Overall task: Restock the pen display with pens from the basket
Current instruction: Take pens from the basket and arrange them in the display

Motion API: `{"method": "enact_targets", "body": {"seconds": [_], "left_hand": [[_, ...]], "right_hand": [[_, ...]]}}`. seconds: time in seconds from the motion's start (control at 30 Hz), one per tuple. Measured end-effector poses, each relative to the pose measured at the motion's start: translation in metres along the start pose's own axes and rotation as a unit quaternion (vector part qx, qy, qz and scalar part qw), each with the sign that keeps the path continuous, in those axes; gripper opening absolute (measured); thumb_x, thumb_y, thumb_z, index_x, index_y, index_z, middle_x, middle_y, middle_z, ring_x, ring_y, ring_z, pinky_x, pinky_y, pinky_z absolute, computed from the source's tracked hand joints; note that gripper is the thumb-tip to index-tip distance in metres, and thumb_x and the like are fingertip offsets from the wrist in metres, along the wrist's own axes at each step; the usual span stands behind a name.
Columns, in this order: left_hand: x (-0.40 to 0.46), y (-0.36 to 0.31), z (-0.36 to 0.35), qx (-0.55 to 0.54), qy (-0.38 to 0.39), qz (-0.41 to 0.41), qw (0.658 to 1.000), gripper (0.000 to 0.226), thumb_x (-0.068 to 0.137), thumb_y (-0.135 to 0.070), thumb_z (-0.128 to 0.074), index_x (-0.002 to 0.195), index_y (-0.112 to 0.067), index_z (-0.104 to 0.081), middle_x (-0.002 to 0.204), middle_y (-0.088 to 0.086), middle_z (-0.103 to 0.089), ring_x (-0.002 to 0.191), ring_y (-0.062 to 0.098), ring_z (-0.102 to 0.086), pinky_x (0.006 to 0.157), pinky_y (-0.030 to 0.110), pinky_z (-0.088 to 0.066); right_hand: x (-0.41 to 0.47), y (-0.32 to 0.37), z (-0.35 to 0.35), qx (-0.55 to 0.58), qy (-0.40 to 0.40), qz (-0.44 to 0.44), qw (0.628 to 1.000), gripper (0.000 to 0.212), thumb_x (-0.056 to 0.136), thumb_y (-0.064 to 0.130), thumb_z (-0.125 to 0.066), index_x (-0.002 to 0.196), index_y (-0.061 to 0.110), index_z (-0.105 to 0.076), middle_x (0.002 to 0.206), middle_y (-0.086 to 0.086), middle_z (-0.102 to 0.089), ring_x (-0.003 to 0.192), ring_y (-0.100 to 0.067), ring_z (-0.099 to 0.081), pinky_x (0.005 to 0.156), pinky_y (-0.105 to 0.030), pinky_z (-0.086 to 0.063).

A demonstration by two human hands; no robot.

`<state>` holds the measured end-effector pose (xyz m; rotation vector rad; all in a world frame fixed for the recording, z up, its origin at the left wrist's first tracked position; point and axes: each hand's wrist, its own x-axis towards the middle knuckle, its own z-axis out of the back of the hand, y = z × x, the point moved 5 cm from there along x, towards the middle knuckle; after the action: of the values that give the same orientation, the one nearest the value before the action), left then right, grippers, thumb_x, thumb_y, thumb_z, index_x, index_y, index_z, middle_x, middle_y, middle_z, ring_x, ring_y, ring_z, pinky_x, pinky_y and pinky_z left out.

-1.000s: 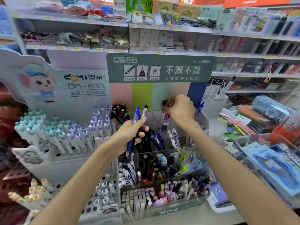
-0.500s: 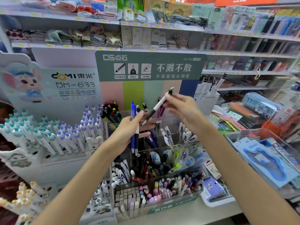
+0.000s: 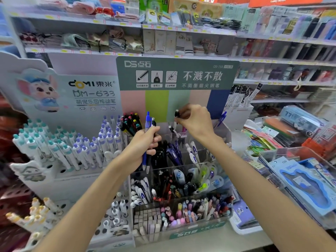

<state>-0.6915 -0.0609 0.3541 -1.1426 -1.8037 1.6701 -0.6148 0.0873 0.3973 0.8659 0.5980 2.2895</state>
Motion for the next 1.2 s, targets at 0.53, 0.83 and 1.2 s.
{"method": "enact_targets", "body": {"seconds": [0.53,0.83,1.2], "left_hand": [[-0.003,-0.005,-0.012,-0.003,0.056,-0.017,0.998,0.024,0.102,-0.021,-0.042,0.110,-0.006,-0.059,0.089,0.005,-0.073,0.073,0.011,-0.070,0.069,0.029,-0.059],[0.012,-0.035,-0.024,0.303,-0.029,-0.161,0.939,0.051,0.099,-0.051,-0.032,0.117,-0.016,-0.066,0.112,0.002,-0.064,0.103,0.016,-0.057,0.096,0.027,-0.040],[0.023,-0.086,-0.039,0.529,-0.227,-0.317,0.754,0.049,0.080,-0.064,-0.060,0.066,-0.017,-0.063,0.062,0.002,-0.057,0.064,0.027,-0.055,0.062,0.030,-0.039]], "right_hand": [[-0.017,0.006,0.009,0.160,0.145,-0.122,0.969,0.038,0.085,0.052,-0.061,0.094,0.017,-0.074,0.064,0.004,-0.057,0.052,-0.007,-0.045,0.050,-0.017,-0.038],[-0.028,-0.007,0.043,0.329,0.058,-0.174,0.927,0.018,0.089,0.021,-0.065,0.102,0.010,-0.071,0.061,0.010,-0.057,0.048,-0.004,-0.041,0.041,-0.011,-0.032],[-0.034,-0.055,0.069,0.332,-0.045,-0.210,0.919,0.020,0.091,0.022,-0.062,0.105,0.010,-0.071,0.073,0.005,-0.063,0.049,-0.003,-0.046,0.046,-0.014,-0.038]]}}
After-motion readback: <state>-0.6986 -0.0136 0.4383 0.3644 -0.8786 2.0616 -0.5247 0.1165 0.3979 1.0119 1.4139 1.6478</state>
